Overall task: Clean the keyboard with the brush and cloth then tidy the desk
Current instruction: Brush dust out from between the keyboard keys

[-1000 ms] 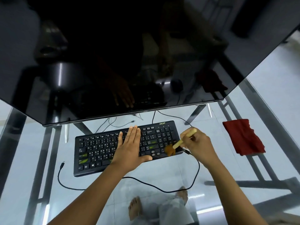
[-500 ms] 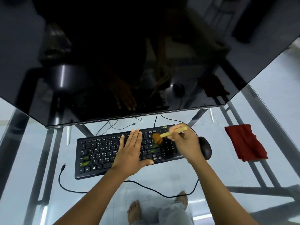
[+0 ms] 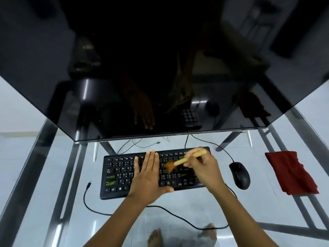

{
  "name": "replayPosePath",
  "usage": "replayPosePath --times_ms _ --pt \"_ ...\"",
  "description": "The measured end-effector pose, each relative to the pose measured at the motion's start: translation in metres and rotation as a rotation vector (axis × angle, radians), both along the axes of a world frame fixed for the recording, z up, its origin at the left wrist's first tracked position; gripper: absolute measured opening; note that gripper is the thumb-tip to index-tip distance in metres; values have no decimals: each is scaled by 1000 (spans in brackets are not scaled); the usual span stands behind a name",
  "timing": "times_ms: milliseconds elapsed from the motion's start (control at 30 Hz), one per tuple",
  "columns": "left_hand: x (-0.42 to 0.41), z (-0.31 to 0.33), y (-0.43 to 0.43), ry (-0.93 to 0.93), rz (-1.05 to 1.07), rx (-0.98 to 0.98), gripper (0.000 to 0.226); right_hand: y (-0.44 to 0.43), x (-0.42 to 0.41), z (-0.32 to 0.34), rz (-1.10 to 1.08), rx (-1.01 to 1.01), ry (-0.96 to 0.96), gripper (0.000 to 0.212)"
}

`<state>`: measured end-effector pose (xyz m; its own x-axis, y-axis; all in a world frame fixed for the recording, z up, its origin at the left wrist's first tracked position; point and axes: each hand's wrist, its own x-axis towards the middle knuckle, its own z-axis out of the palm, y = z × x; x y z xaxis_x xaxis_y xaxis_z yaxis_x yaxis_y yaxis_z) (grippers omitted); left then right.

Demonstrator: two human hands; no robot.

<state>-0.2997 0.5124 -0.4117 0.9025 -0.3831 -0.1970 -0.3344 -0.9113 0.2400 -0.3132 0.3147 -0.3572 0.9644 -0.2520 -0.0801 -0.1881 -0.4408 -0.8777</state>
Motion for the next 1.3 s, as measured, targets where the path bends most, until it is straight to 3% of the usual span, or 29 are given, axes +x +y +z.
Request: replayPosePath --times_ms 67,133,200,300,400,533,633,700,767,833,933,1033,1133,1167,1267,1300 --pt "-2 -2 5 -2 -4 -5 126 10 1 2 106 -80 51 9" --pt "-5 -3 6 2 -7 -21 126 15 8 5 9 -194 -68 9" --pt "-6 -3 7 -9 0 -42 126 20 12 6 13 -113 -73 11" --pt "-7 -5 14 -29 2 -16 127 34 14 8 124 -60 88 9" --pt "-6 -9 23 -57 33 -14 128 39 16 11 -7 -153 -81 18" --pt "-11 -14 37 -100 78 -12 126 48 13 7 125 -15 78 14" --pt "-19 -16 41 -91 116 -49 124 49 4 0 20 -136 -64 16" --pt "-23 -16 46 -101 151 -103 123 47 5 0 -4 -111 -68 15" --pt "-22 -12 46 -113 182 -134 123 43 11 -1 135 -61 66 11" --pt "-38 -12 91 -169 365 -230 122 88 21 14 281 -176 66 9" --pt "-49 -20 102 -150 428 -298 124 89 32 22 168 -132 -34 11" --pt "-52 -27 112 -113 466 -316 127 94 27 18 382 -41 183 9" --pt "-52 -33 120 -116 448 -321 125 100 24 11 295 -220 2 12" --pt "-53 -35 124 -112 447 -322 123 104 24 13 244 -195 -43 12" --pt "-57 -41 129 -133 402 -286 116 115 21 12 338 2 151 9" --pt "-58 -42 129 -142 400 -286 115 118 19 13 358 -28 182 8"
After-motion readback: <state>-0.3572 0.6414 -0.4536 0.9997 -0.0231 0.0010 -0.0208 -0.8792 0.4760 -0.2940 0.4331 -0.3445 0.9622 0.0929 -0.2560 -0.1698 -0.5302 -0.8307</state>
